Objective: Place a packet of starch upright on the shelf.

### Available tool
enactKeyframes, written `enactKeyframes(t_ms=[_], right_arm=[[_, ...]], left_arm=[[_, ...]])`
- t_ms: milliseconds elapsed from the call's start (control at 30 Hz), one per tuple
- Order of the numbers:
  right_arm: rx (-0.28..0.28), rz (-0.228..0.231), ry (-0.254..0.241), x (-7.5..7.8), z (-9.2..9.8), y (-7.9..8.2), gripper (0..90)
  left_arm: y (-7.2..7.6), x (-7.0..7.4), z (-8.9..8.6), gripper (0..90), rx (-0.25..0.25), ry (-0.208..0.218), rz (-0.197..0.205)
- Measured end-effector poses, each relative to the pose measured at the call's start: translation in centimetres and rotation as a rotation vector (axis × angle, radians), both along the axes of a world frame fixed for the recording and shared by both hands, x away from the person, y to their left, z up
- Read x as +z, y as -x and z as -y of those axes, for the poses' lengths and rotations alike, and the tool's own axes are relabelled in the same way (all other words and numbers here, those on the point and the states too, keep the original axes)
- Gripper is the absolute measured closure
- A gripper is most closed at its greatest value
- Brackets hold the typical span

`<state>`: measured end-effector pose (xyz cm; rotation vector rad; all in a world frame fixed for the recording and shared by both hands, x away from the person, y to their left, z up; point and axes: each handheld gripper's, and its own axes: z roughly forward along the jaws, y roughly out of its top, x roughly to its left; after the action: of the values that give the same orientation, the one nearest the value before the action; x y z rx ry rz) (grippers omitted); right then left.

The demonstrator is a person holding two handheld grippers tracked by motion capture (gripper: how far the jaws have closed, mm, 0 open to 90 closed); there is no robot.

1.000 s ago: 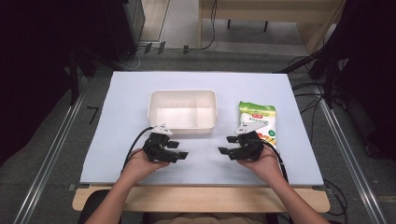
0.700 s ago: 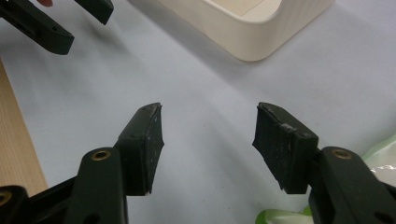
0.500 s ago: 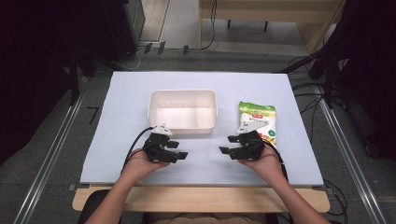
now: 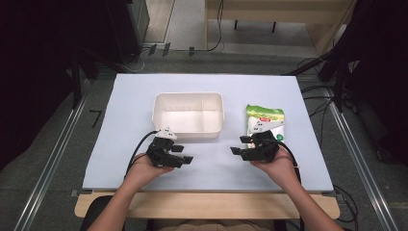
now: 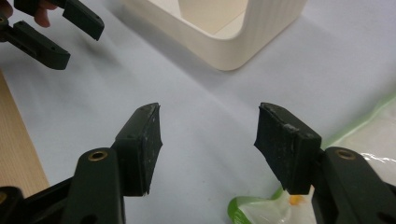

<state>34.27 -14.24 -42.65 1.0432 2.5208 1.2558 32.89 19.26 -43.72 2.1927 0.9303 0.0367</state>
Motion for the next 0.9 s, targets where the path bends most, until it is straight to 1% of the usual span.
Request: enactKeyframes(t_ms=[67, 100, 367, 433, 467, 800, 833, 867, 900], right_arm=[[-0.005, 0.002, 0.001, 0.2, 0.4, -0.1, 41.4], [-0.009, 0.006, -0.002, 0.2, 0.6, -0.2, 41.4], [-0.055, 0.009, -0.010, 0.7, 2.3, -0.8, 41.7], [-0.059, 0.010, -0.011, 0.7, 2.7, -0.9, 41.7], [-0.070, 0.007, -0.010, 0.8, 2.8, -0.9, 41.8], [-0.099, 0.007, -0.002, 1.2, 4.2, -1.4, 42.4], [-0.111, 0.005, -0.004, 1.3, 4.6, -1.5, 42.6], [-0.111, 0.005, -0.004, 1.3, 4.6, -1.5, 42.6], [-0.126, 0.001, 0.003, 1.5, 4.9, -1.6, 42.8]], left_arm=[[0.0, 0.0, 0.0, 37.6, 0.000, 0.001, -0.002], [0.0, 0.0, 0.0, 37.4, -0.001, 0.006, -0.010], [0.0, 0.0, 0.1, 37.3, -0.003, 0.009, -0.007], [0.0, 0.0, 0.1, 37.3, -0.004, 0.009, -0.006], [0.0, 0.0, 0.1, 37.3, -0.006, 0.009, -0.006], [0.0, 0.0, 0.0, 37.3, -0.008, 0.011, -0.003], [0.0, 0.0, 0.0, 37.3, -0.007, 0.011, -0.005], [0.0, 0.0, 0.0, 37.3, -0.007, 0.011, -0.005], [0.0, 0.0, 0.0, 37.3, -0.010, 0.010, -0.004]])
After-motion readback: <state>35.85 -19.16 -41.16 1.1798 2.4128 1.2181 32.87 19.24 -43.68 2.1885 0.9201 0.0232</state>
